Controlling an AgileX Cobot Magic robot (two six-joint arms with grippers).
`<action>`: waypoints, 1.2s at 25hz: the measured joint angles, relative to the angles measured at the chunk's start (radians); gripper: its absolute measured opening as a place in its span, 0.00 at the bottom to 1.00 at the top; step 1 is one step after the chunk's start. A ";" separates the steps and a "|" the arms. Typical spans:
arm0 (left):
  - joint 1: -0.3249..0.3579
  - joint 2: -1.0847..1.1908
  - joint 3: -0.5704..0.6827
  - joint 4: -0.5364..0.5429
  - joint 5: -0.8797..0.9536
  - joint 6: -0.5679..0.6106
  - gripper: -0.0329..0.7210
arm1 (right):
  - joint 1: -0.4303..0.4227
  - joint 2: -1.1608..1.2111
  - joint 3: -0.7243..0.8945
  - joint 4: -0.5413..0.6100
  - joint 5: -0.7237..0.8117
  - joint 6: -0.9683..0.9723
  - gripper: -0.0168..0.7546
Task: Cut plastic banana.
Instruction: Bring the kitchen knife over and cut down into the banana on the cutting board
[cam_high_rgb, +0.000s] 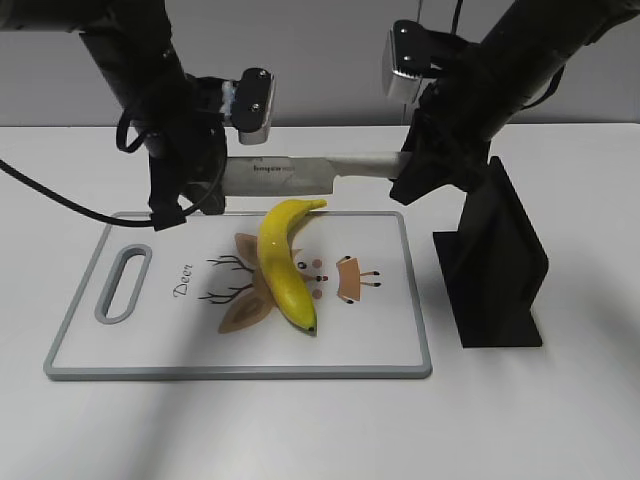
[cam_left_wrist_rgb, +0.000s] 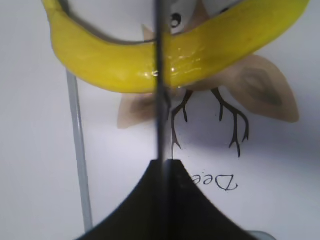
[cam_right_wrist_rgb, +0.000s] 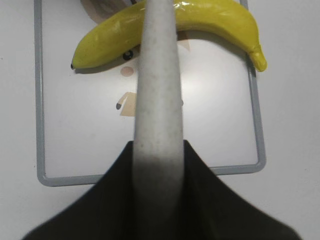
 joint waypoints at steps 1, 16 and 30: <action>0.000 0.007 0.000 0.002 0.002 0.000 0.05 | 0.000 0.010 0.000 0.002 -0.003 -0.001 0.25; 0.002 0.057 0.000 0.010 -0.028 -0.003 0.04 | 0.000 0.111 0.000 0.006 -0.055 -0.019 0.25; 0.001 0.167 -0.004 -0.055 -0.062 -0.003 0.04 | 0.003 0.213 -0.001 -0.036 -0.092 -0.020 0.26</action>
